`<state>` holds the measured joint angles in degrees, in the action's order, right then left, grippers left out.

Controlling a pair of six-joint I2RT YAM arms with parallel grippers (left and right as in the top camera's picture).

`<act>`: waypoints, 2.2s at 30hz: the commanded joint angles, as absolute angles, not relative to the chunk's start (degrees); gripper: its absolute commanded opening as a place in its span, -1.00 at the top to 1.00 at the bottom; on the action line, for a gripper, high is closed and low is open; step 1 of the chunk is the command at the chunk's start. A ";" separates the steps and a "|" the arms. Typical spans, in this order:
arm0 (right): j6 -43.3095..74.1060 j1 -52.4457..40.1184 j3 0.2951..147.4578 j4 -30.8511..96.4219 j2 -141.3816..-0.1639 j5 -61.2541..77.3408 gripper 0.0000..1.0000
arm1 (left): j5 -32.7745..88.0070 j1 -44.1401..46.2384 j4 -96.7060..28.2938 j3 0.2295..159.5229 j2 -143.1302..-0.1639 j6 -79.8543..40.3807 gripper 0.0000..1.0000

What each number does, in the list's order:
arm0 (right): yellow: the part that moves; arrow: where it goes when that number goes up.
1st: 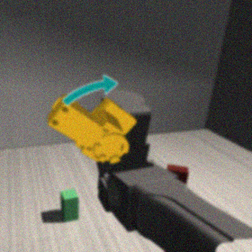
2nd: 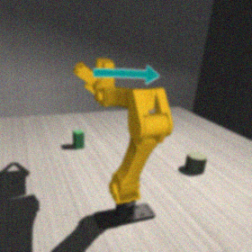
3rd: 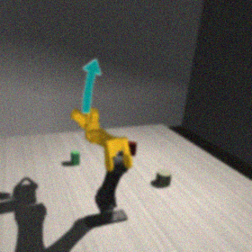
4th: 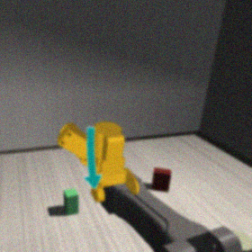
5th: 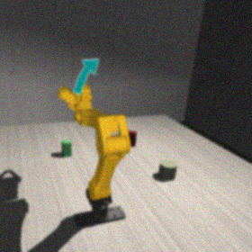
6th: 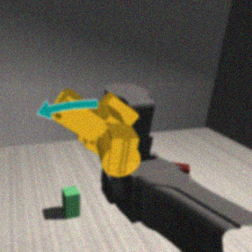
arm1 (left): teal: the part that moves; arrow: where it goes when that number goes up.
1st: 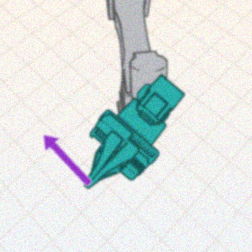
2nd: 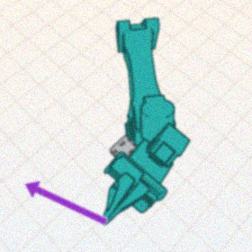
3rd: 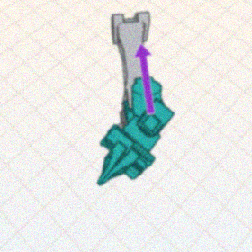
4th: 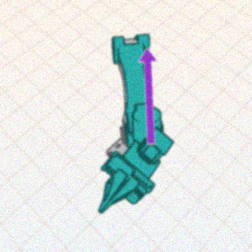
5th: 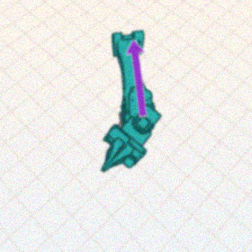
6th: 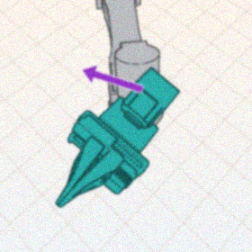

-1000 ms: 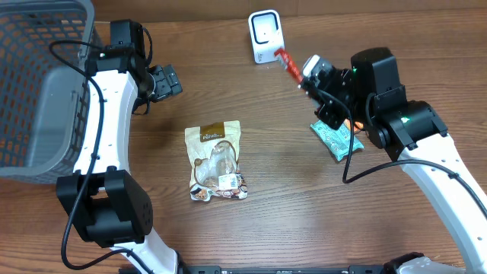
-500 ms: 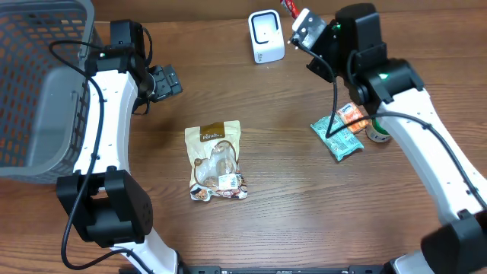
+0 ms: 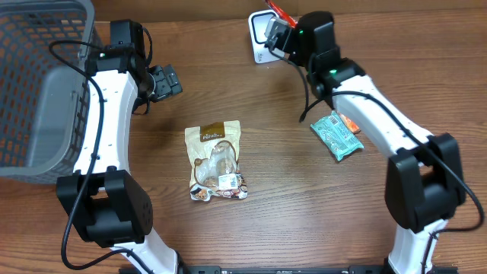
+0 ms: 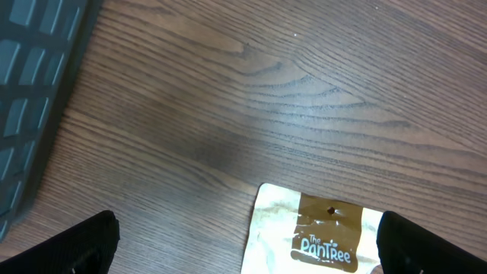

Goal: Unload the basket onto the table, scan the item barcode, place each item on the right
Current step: 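Hold the red stick barcode against the scanner window, then bring the red stick down and set it on the wipes pack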

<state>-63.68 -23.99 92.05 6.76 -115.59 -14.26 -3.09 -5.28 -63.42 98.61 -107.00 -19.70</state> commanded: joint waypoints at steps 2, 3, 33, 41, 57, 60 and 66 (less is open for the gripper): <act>-74.13 -24.82 93.08 1.69 -121.25 -22.09 0.93 | -3.55 -5.23 -63.37 98.72 -107.50 -19.29 -0.99; -74.22 -24.82 93.08 0.64 -122.17 -22.15 0.93 | -3.55 -5.23 -63.37 98.74 -107.50 -19.29 -1.00; -76.99 -26.98 93.08 -13.43 -132.60 -27.07 0.93 | -3.55 -5.21 -63.37 98.72 -107.50 -19.27 -1.00; -76.97 -27.00 93.08 -13.28 -132.81 -28.32 0.93 | -3.55 -5.19 -63.37 98.72 -107.50 -19.29 -1.00; -44.14 -34.11 93.08 5.61 -117.58 -33.74 0.93 | -3.55 -5.23 -63.20 98.72 -107.50 -19.29 -1.00; -32.95 -34.11 93.08 15.92 -111.68 -33.17 0.93 | -3.55 -5.21 -63.20 98.72 -107.50 -19.29 -1.00; -12.32 -30.33 93.08 44.80 -102.30 -18.68 0.93 | -3.55 -5.23 -63.18 98.74 -107.50 -19.29 -1.00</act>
